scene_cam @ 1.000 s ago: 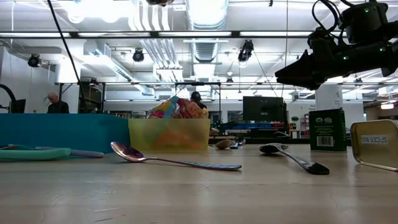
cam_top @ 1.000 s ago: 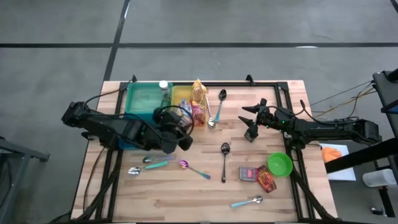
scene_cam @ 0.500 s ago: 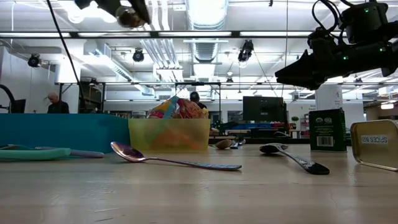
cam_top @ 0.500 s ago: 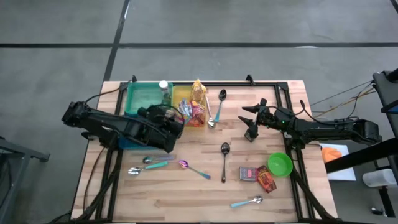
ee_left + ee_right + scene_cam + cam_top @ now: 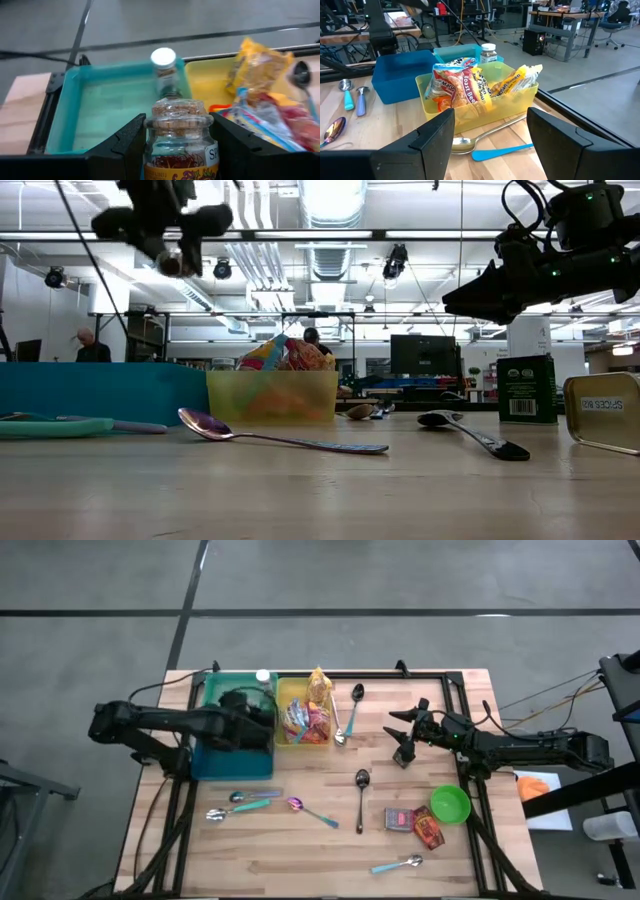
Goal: Pick & Place Food Item
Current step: Put the brown spice bottle into the green bin
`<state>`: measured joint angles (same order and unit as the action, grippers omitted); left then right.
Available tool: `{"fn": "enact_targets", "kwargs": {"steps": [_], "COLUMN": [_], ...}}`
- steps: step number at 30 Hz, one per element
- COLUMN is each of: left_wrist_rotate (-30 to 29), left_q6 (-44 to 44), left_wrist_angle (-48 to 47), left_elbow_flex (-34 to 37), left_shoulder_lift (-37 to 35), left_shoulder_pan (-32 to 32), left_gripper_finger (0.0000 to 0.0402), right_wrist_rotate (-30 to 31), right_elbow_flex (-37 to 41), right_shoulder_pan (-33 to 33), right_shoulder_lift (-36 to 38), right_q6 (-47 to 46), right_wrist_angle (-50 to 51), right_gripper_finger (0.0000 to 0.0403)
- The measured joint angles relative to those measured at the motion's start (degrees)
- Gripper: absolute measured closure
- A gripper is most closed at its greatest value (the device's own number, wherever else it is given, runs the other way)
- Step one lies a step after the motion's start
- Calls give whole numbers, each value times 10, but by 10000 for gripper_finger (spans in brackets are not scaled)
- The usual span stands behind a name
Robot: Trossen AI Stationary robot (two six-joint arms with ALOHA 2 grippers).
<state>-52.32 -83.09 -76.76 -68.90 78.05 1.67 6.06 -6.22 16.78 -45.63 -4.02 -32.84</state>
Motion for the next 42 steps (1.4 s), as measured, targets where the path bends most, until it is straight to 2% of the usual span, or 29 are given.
{"fn": "enact_targets", "kwargs": {"steps": [5,12,16,20,25,33,42], "left_wrist_rotate": [34,175,277,340,369,352,395], "left_q6": [143,362,422,450,453,496,516], "left_wrist_angle": [162,408,498,564,588,608,666], "left_elbow_flex": [110,249,306,351,380,384,385], "left_shoulder_lift": [-70,-147,-150,-148,-148,-137,-43], "left_shoulder_pan": [-96,-270,-363,-430,-460,-466,-500], "left_gripper_finger": [220,220,220,220,220,220,220], "right_wrist_rotate": [0,0,0,0,0,0,0], "right_elbow_flex": [0,0,0,0,0,0,0], "right_shoulder_pan": [0,0,0,0,0,0,0], "right_shoulder_lift": [0,0,0,0,0,0,0], "right_q6": [0,0,0,0,0,0,0], "right_wrist_angle": [0,0,0,0,0,0,0], "right_gripper_finger": [156,156,156,156,156,156,156]}}
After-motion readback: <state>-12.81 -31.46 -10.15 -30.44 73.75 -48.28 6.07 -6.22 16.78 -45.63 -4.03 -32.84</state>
